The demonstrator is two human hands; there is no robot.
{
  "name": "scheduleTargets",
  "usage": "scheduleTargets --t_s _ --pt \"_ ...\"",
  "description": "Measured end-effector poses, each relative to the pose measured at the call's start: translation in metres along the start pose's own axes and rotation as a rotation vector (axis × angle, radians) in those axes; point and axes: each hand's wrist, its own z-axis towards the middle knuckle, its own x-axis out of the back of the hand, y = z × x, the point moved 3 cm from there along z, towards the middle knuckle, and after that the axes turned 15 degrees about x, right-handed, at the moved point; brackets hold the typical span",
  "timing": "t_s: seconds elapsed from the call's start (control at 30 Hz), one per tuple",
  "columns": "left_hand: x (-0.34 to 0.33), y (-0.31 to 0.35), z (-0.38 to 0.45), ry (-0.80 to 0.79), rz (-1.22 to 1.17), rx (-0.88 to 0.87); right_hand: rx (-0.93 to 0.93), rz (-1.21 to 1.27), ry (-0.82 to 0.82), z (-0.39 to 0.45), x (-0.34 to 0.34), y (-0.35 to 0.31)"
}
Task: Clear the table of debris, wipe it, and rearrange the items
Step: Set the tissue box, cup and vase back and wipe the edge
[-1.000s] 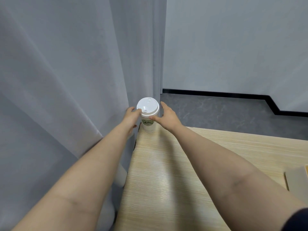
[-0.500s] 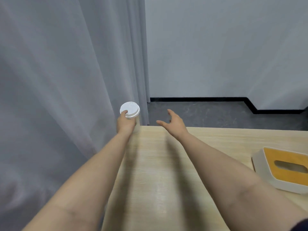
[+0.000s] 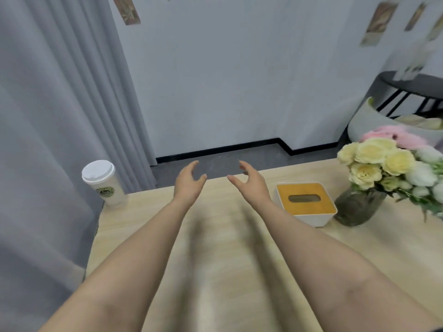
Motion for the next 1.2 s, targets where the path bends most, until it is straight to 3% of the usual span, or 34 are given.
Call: scheduleTargets --t_s 0.33,0.67,0.9,1.2 --pt "-0.158 0.042 -0.063 -0.267 0.058 -0.126 -0.112 -0.099 0.186 -0.062 0.115 0.084" --pt "-0.276 0.070 -0.100 -0.421 0.064 -0.177 -0.245 -0.190 0.307 -0.123 0.204 0.185" --pt "-0.356 0.092 -0.119 -0.423 0.095 -0.293 -0.315 -0.176 0.413 -0.133 0.249 0.252" --pt "-0.432 0.114 -0.120 -0.432 0.077 -0.120 -0.328 -0.041 0.334 -0.108 0.274 0.306"
